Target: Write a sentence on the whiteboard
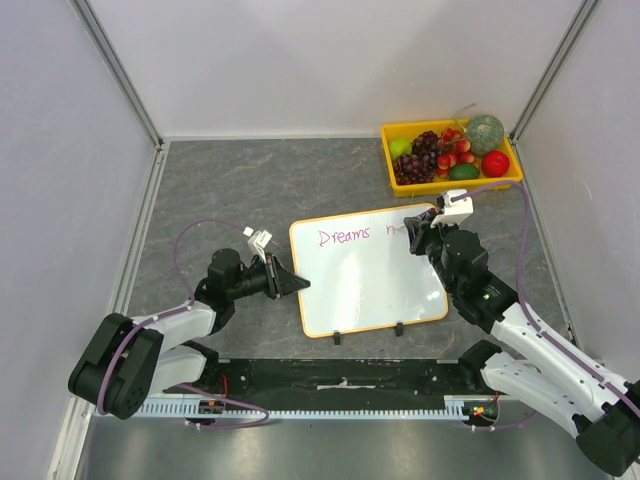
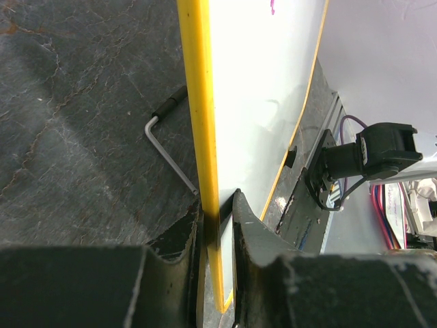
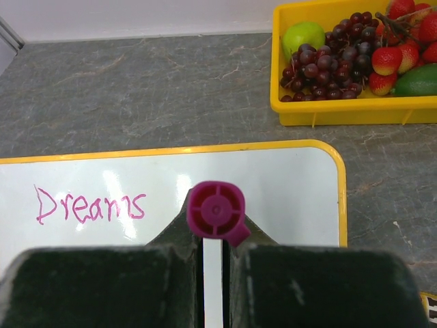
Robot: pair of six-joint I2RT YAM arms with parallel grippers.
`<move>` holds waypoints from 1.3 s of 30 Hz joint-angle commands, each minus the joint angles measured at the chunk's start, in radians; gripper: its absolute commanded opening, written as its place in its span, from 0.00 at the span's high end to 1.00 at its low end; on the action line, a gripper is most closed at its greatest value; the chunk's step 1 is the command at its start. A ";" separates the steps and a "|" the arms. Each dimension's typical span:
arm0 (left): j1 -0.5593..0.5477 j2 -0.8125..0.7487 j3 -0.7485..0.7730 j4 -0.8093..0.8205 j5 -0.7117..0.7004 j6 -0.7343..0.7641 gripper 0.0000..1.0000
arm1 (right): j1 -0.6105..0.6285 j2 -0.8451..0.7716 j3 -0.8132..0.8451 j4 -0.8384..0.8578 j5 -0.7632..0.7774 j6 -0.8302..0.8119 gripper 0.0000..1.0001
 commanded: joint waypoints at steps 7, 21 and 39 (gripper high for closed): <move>-0.003 0.013 0.000 -0.052 -0.070 0.094 0.98 | -0.003 -0.003 -0.010 0.040 0.043 0.001 1.00; -0.003 0.011 0.000 -0.051 -0.072 0.095 0.98 | -0.003 0.011 -0.013 0.047 0.035 -0.005 1.00; -0.003 0.011 0.001 -0.051 -0.070 0.095 0.98 | -0.026 0.025 0.013 0.024 0.086 -0.001 1.00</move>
